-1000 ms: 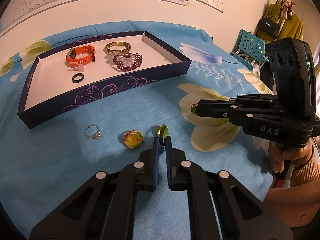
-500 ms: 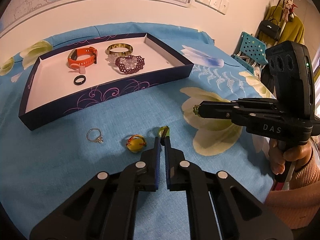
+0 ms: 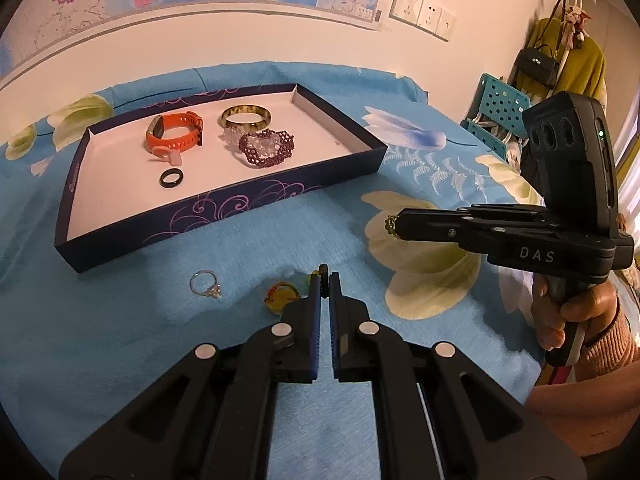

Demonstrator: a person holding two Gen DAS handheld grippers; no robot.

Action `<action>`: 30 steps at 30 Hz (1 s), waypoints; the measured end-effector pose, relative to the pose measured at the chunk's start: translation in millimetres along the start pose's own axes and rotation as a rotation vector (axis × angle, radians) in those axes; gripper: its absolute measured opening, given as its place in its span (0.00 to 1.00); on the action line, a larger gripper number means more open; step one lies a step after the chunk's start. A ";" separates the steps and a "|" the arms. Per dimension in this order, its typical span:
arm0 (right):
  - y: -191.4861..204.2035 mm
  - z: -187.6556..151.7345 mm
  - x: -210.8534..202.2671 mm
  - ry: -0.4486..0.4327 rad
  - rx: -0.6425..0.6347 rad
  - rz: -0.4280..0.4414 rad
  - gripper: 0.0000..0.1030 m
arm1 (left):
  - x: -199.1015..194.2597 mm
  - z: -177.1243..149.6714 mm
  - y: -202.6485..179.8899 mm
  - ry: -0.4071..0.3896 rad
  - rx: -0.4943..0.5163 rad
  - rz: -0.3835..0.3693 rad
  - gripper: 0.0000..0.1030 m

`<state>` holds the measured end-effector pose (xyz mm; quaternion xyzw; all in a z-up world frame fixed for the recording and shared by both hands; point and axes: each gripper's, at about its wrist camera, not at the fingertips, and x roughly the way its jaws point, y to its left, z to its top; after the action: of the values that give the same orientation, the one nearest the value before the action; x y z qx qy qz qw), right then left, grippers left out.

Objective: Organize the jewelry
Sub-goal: 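Carry the black ring with the left tool while the right tool carries the gold ring into the box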

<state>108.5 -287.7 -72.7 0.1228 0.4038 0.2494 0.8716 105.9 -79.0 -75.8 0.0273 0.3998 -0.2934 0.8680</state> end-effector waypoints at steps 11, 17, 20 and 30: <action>2.2 2.8 0.5 -0.004 -0.004 0.009 0.01 | -7.2 1.0 1.6 -0.017 0.005 -0.008 0.04; 5.6 12.4 -1.1 -0.027 -0.017 0.013 0.01 | -17.9 9.2 6.3 -0.054 0.010 0.008 0.04; 9.3 20.1 -0.3 -0.039 -0.036 0.013 0.01 | -23.7 17.3 12.5 -0.075 0.010 0.026 0.04; 13.2 48.7 10.5 -0.067 -0.062 0.010 0.01 | -32.2 45.7 34.6 -0.134 0.002 0.091 0.04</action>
<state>147.1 -271.5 -42.7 0.1060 0.3659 0.2616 0.8868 138.9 -47.5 -28.4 0.0267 0.3390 -0.2553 0.9051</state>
